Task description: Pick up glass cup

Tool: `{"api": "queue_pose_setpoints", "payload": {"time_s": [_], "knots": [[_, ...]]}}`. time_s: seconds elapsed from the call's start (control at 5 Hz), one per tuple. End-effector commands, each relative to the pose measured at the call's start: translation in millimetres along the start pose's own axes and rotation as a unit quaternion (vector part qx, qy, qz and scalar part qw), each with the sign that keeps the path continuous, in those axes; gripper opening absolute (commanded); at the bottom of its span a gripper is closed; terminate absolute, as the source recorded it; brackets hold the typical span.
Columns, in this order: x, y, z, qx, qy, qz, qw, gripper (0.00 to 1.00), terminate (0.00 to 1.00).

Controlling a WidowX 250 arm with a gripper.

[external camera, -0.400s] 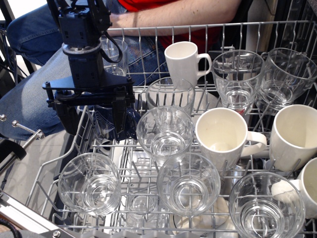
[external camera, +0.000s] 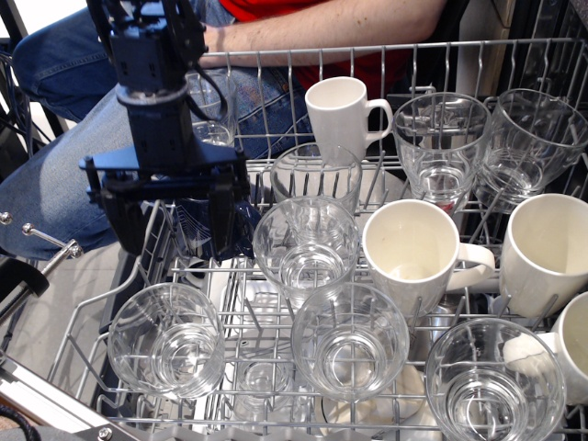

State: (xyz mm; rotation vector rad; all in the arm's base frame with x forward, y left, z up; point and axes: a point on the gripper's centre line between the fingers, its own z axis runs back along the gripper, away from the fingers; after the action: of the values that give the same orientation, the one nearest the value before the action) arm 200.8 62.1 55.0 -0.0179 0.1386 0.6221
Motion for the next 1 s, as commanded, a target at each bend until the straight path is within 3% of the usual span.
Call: {"api": "queue_pose_setpoints", "payload": {"time_s": [0.0, 0.4, 0.8], "knots": [[23, 2, -18, 0.000, -0.015, 0.042, 0.9990, 1.00, 0.00], [37, -6, -53, -0.030, -0.040, 0.056, 0.9972, 1.00, 0.00], [39, -8, -81, -0.026, -0.069, 0.065, 0.9951, 1.00, 0.00]]}}
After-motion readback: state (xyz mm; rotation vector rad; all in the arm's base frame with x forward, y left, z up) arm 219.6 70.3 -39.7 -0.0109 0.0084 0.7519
